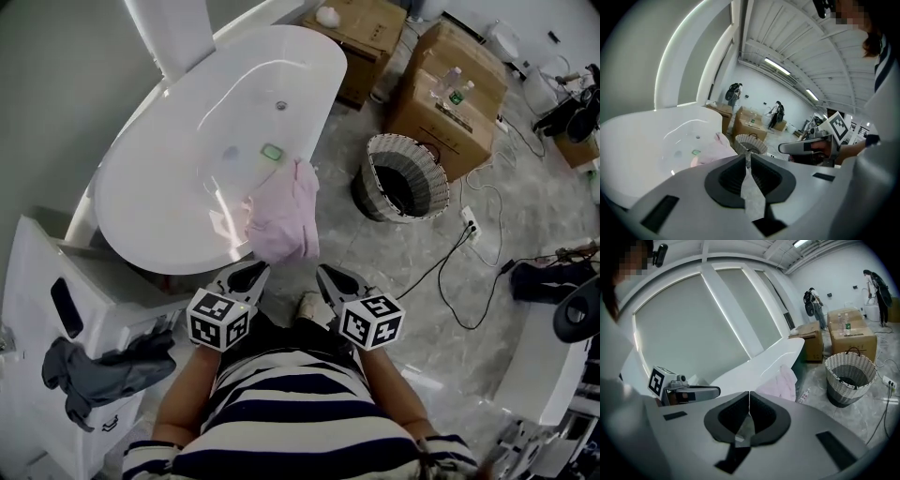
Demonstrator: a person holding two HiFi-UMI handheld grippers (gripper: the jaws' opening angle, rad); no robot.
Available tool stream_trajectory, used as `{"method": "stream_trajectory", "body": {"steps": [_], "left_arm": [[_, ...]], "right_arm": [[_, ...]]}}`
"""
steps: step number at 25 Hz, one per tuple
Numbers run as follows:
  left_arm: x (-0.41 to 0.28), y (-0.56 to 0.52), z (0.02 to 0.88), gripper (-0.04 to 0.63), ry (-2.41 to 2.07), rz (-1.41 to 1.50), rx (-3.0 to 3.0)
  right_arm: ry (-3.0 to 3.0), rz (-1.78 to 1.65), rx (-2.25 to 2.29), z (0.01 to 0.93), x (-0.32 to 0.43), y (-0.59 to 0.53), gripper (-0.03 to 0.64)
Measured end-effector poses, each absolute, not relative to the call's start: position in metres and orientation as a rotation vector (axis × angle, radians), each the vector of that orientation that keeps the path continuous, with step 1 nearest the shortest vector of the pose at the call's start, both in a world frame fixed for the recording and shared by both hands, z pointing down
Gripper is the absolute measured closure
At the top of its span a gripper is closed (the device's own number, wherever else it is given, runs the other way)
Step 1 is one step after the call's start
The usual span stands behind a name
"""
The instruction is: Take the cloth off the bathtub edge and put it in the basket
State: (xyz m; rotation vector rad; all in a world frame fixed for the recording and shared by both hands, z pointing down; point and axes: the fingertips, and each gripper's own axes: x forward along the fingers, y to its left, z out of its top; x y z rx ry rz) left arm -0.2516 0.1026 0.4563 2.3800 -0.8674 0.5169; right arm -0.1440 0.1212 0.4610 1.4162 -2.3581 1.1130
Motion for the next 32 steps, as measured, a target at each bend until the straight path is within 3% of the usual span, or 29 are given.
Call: {"method": "stream_trajectory", "body": {"steps": [11, 32], "left_arm": [[-0.232, 0.076, 0.472, 0.557, -1.090, 0.573, 2.276], [-0.235, 0.001, 0.541, 0.557, -0.947, 0.798, 2.203]], "right_arm": [[-2.419, 1.138, 1.214, 0.486, -0.121, 0.076, 0.591], [-2.277, 1.213, 1.104, 0.547, -0.149, 0.004, 0.588]]}}
